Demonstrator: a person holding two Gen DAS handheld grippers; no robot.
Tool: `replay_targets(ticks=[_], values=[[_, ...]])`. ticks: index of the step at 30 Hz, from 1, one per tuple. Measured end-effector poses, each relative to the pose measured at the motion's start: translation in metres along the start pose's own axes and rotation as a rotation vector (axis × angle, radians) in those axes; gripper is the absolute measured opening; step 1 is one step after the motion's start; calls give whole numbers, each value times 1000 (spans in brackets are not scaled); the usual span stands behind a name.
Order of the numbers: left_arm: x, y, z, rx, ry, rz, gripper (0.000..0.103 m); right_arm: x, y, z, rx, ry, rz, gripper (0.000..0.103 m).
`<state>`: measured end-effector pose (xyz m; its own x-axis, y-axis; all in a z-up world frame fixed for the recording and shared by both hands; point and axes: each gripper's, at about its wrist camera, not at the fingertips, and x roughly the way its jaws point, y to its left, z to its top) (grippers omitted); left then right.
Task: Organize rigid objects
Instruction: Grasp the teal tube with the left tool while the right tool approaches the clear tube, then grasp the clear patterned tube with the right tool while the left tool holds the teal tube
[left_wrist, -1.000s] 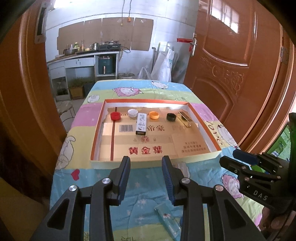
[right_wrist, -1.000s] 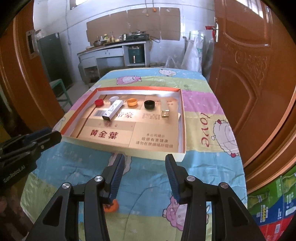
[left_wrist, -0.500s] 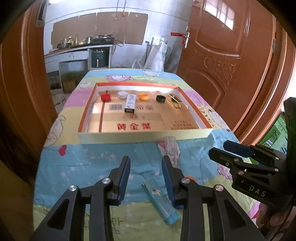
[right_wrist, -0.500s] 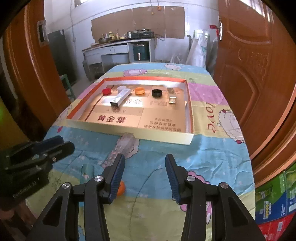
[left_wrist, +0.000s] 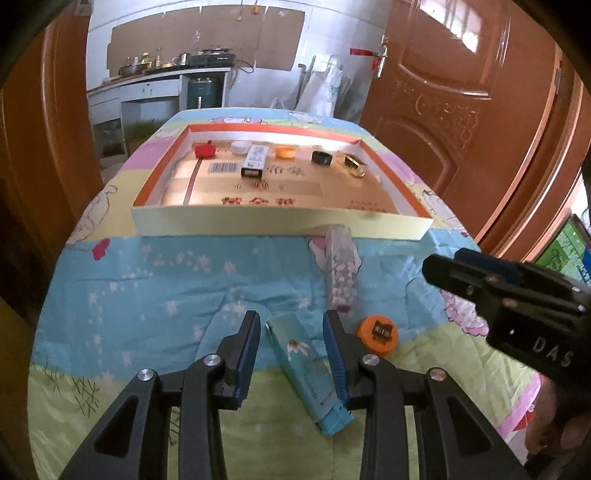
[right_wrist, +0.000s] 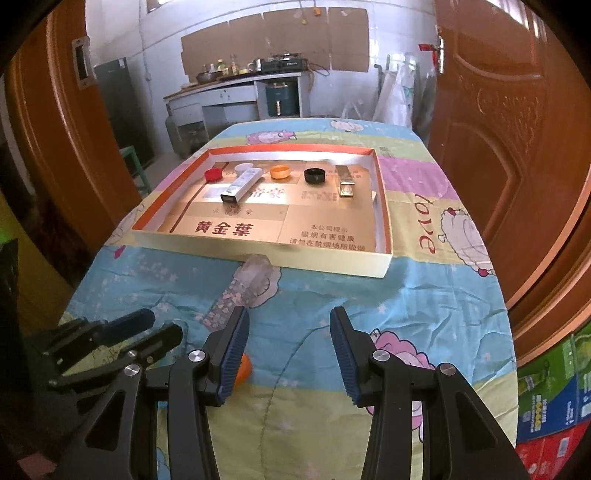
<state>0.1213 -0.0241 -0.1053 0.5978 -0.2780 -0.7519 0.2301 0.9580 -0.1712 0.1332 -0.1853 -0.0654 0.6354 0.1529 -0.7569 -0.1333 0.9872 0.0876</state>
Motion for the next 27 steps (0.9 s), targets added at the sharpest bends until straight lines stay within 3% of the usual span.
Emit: replay_targets(ticks=[6, 11, 18, 27], values=[[6, -7, -14, 5, 33, 39, 35, 2, -4, -4, 8, 7, 10, 47], [4, -13, -21, 35, 16, 69, 35, 1, -5, -7, 10, 8, 14, 47], [0, -3, -20, 64, 25, 7, 23, 3, -10, -12, 30, 14, 20, 47], [-3, 10, -14, 56, 12, -12, 21, 9, -1, -10, 14, 29, 32, 47]])
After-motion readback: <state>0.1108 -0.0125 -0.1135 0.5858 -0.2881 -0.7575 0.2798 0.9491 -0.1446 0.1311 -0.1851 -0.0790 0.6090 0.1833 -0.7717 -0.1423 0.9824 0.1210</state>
